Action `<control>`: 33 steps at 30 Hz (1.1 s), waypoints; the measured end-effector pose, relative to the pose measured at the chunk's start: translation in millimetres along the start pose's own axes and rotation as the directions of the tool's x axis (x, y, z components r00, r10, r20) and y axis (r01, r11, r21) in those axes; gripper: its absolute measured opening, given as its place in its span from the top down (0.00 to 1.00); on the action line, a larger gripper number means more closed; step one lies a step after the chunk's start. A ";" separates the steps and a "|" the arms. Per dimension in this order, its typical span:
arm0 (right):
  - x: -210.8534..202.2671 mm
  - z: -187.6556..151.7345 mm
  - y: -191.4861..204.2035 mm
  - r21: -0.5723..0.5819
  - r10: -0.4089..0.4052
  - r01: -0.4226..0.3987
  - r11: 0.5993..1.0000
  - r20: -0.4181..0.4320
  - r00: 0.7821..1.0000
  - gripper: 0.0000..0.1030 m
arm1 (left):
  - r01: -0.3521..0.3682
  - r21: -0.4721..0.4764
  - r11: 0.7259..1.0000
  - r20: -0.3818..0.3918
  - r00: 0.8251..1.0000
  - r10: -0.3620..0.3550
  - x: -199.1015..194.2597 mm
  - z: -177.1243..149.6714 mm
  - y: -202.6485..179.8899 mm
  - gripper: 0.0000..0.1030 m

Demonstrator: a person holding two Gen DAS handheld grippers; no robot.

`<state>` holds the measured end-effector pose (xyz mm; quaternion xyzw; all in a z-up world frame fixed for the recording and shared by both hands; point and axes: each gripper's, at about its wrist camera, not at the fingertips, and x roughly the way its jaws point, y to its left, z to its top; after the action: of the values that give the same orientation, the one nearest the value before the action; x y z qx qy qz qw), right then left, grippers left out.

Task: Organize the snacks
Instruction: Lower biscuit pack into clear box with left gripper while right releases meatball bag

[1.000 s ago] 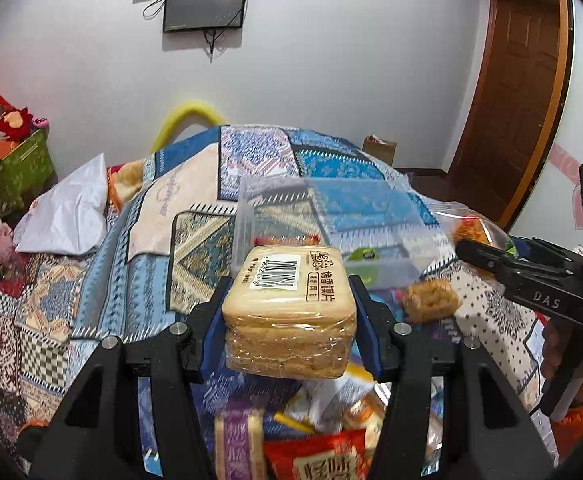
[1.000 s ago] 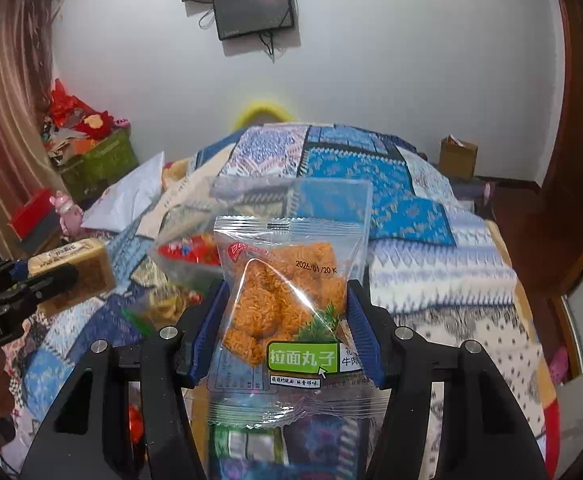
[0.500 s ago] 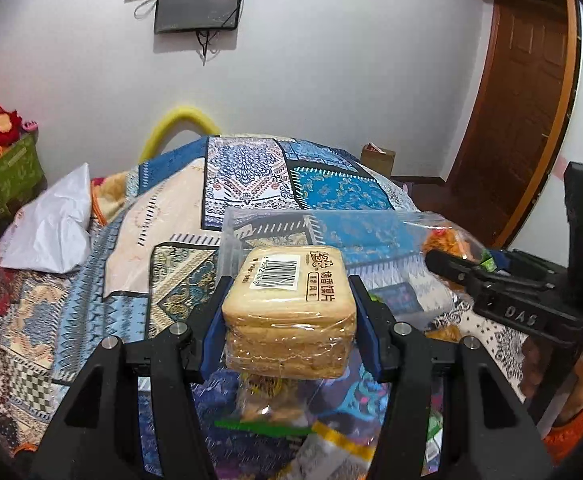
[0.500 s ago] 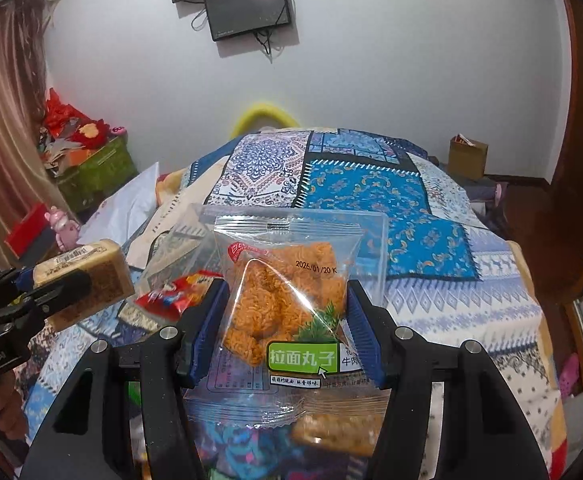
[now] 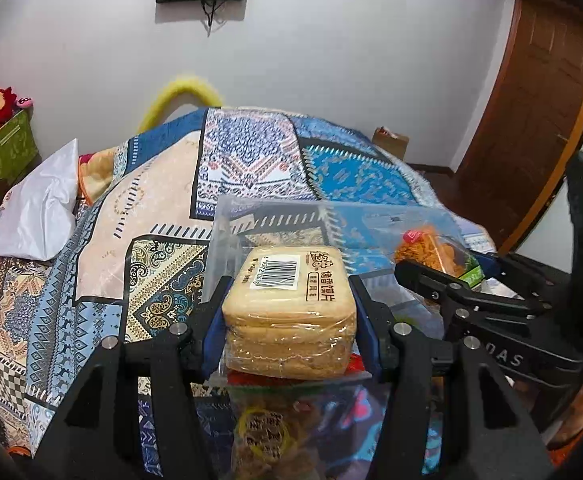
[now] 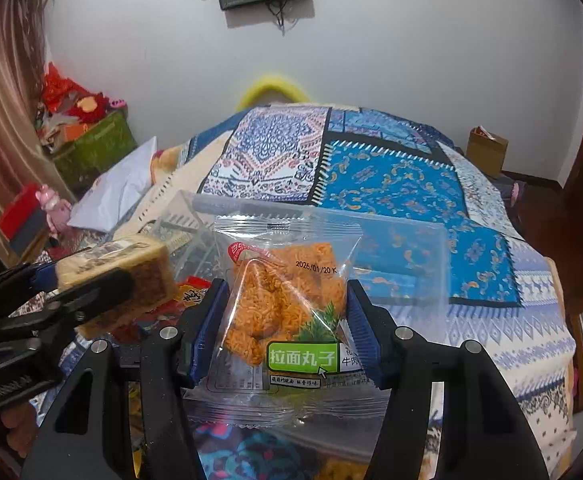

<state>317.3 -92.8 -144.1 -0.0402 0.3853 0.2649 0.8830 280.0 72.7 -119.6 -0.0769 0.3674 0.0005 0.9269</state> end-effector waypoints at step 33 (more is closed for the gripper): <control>1.2 -19.8 15.4 -0.138 -0.070 0.054 0.989 -0.117 0.991 0.27 | -0.041 0.051 0.998 -0.002 0.999 0.041 -11.4 -0.3 -6.5 0.46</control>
<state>297.3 -84.6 -156.7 -0.1276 0.4183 0.2598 0.8610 271.9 66.9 -111.2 -0.0459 0.3699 0.0101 0.9279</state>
